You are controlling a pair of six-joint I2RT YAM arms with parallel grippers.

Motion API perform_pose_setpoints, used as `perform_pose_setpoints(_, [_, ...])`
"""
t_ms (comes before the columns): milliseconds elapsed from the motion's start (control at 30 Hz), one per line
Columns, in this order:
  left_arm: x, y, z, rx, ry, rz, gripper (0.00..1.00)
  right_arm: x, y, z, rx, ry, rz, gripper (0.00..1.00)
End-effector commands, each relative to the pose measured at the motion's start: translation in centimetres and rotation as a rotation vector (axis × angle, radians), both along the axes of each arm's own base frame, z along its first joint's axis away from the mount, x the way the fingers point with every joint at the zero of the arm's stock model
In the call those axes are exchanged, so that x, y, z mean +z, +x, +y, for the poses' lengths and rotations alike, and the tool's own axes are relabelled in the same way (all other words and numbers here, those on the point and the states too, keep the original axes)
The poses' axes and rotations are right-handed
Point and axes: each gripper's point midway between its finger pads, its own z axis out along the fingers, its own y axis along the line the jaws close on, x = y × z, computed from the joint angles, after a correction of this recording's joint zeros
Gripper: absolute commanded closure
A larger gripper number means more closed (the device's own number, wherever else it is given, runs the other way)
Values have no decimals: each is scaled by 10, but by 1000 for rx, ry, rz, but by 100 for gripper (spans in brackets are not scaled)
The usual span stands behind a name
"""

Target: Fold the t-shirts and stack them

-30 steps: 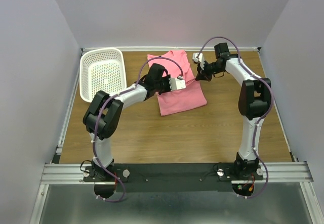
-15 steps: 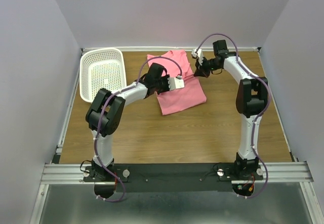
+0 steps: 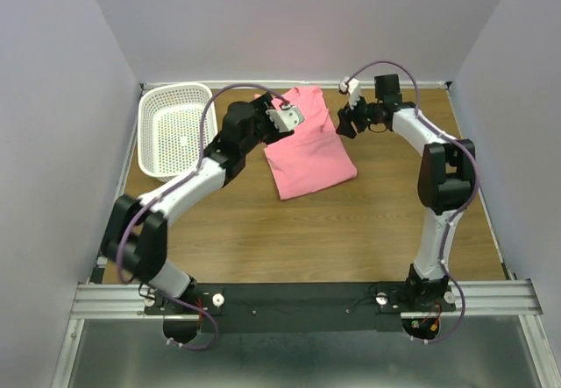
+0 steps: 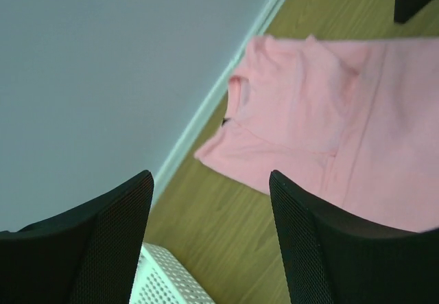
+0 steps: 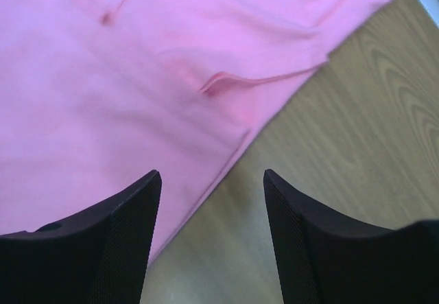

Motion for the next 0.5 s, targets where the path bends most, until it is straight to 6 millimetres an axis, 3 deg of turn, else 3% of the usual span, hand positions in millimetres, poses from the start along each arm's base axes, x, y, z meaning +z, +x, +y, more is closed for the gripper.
perform_pose_setpoints(0, [10, -96, -52, -361, 127, -100, 24, 34, -88, 18, 483, -22, -215, 26])
perform_pose_setpoints(33, [-5, -116, -61, -415, 174, -90, 24, 0, -128, 10, 585, -66, -188, 22])
perform_pose_setpoints(67, [-20, -128, -64, -423, 218, -74, 24, -11, -140, 4, 693, -145, -270, 15])
perform_pose_setpoints(100, [-48, -146, -66, -459, 257, -26, 24, -19, -151, -1, 730, -184, -283, 14])
perform_pose_setpoints(133, [-67, -169, -77, -521, 292, 12, 24, -24, -157, -6, 758, -222, -292, 14])
perform_pose_setpoints(200, [-105, -187, -80, -550, 345, 92, 24, -44, -167, -16, 801, -293, -262, 15])
perform_pose_setpoints(267, [-127, -202, -88, -579, 375, 139, 24, -53, -168, -22, 802, -324, -240, 17])
perform_pose_setpoints(333, [-149, -199, -88, -547, 421, 171, 24, -60, -165, -26, 784, -342, -212, 23])
perform_pose_setpoints(467, [-157, -179, -91, -474, 453, 147, 25, -63, -155, -25, 741, -343, -205, 29])
